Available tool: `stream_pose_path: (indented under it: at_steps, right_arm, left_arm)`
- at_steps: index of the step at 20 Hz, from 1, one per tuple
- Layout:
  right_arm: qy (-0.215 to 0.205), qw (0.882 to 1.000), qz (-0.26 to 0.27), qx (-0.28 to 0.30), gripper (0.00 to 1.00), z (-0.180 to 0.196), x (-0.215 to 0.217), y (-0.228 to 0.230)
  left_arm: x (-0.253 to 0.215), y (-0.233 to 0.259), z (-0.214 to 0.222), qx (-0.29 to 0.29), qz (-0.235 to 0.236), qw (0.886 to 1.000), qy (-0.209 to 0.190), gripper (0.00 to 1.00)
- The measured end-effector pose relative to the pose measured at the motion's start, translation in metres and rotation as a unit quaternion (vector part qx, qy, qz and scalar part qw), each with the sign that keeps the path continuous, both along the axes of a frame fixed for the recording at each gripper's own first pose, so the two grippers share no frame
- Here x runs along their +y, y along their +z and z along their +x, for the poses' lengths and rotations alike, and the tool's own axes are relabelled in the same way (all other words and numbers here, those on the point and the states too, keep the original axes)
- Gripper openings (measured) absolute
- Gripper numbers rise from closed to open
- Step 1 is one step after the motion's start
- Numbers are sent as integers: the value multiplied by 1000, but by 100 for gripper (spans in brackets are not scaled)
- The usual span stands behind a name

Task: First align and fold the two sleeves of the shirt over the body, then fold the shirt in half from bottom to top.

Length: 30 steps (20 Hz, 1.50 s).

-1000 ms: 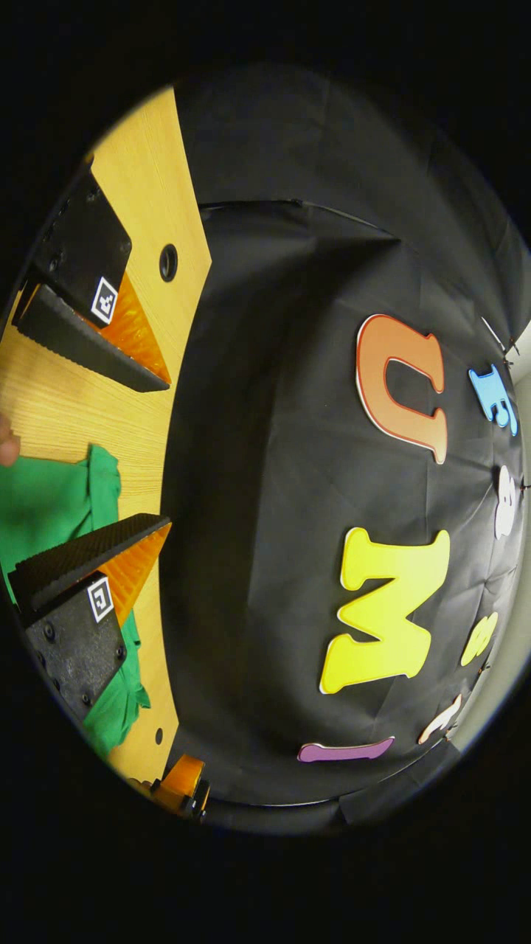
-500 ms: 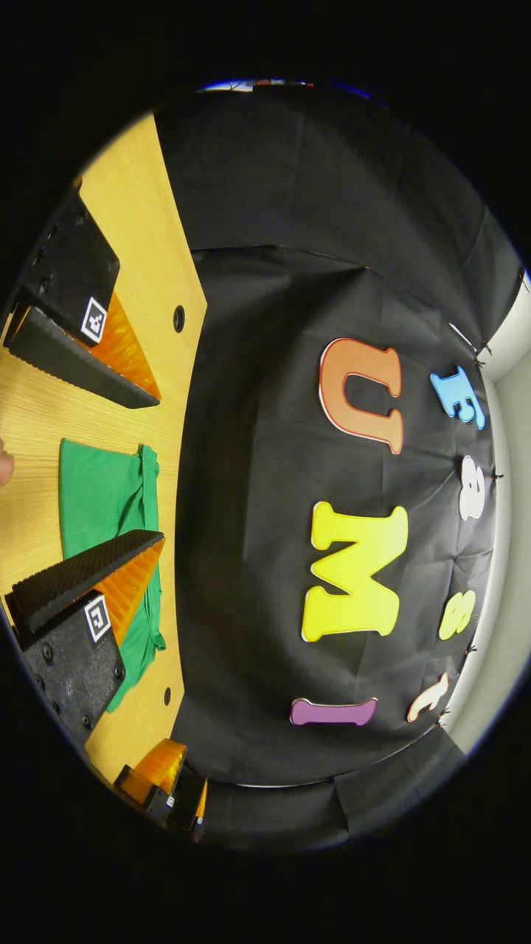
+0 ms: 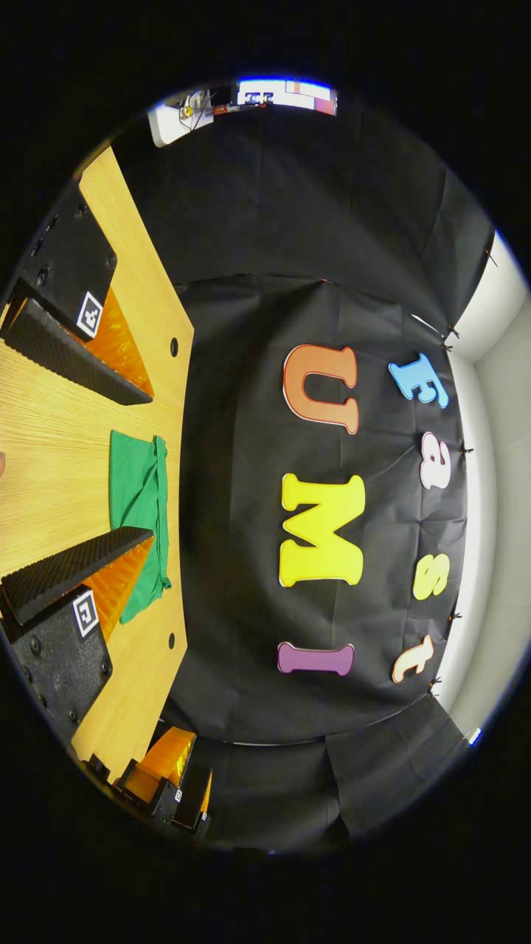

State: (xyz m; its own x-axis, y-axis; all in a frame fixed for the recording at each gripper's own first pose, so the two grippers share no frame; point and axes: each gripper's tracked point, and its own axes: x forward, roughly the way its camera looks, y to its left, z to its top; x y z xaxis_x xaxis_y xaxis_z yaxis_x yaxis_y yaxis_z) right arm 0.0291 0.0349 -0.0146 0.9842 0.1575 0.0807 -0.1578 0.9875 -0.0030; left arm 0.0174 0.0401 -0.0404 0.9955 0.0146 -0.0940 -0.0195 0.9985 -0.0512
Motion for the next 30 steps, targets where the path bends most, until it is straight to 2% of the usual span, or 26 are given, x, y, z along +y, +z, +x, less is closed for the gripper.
stream_pose_path:
  at_steps: [5, 7, 9, 14, 16, 20, 30]
  right_arm:
    - [18, 1000, -5, 6, 95, -54, -12, -2]
    - [24, 999, -18, -15, 95, -66, -13, 1]
    - [23, 998, -36, -37, 95, -73, -15, -1]
    - [12, 996, -73, -41, 93, -75, -4, -9]
    - [21, 996, -79, -35, 95, -76, 9, -11]
    - [29, 995, -85, -43, 95, -73, 21, -9]
    - [18, 994, -98, -52, 97, -74, 17, -15]
  left_arm:
    - [-22, 25, -50, -16, 26, 999, -14, 100]
    - [-21, 19, -61, -21, 9, 1000, -7, 100]
    - [-29, 5, -65, -12, -12, 1000, -24, 100]
    - [-16, -23, -64, 23, -34, 999, -27, 100]
    - [-11, -25, -62, 25, -44, 998, -25, 100]
    - [-2, -24, -62, 18, -23, 999, -14, 100]
    - [-7, -32, -59, 26, -30, 999, -18, 100]
